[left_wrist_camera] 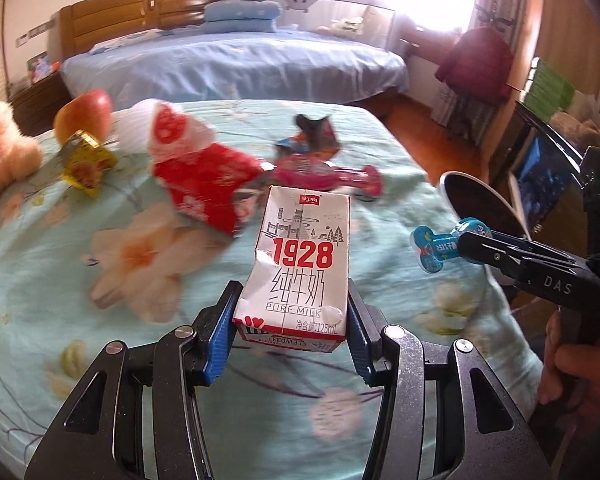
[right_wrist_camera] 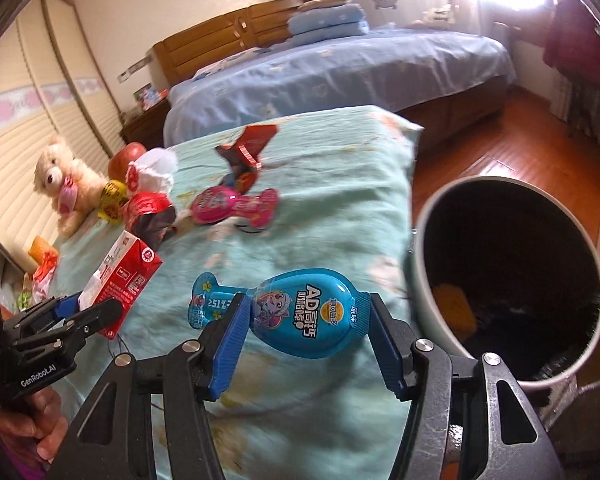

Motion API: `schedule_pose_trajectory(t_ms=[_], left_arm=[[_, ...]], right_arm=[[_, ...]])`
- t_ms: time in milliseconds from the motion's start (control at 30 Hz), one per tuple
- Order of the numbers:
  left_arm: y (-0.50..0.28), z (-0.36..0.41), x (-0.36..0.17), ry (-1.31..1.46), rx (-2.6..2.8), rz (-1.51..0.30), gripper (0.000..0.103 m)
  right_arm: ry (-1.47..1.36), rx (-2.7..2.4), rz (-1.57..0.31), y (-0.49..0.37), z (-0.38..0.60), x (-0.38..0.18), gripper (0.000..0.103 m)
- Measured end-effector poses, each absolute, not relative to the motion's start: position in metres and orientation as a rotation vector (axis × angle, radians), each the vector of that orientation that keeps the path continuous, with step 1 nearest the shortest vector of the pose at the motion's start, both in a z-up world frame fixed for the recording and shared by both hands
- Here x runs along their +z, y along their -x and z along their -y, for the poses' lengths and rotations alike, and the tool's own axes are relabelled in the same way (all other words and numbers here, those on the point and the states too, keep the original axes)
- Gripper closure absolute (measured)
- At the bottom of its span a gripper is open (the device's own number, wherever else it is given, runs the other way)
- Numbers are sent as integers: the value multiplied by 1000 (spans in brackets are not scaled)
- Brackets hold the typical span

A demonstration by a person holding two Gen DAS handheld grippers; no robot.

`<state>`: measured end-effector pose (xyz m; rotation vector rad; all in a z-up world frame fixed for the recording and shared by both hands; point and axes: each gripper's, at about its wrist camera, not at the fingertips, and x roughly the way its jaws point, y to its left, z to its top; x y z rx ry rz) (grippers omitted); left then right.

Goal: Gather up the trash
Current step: 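Carry carton and candy toy over the bin and open both tools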

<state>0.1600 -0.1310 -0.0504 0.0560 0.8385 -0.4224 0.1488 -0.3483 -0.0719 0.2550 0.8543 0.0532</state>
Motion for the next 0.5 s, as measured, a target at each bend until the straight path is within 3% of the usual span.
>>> schedule_pose_trajectory(t_ms=[500], left_arm=[[-153,185,-47,-101,-519,-839,55]], right_arm=[[-307,-51,-823,-118,401,-67,44]])
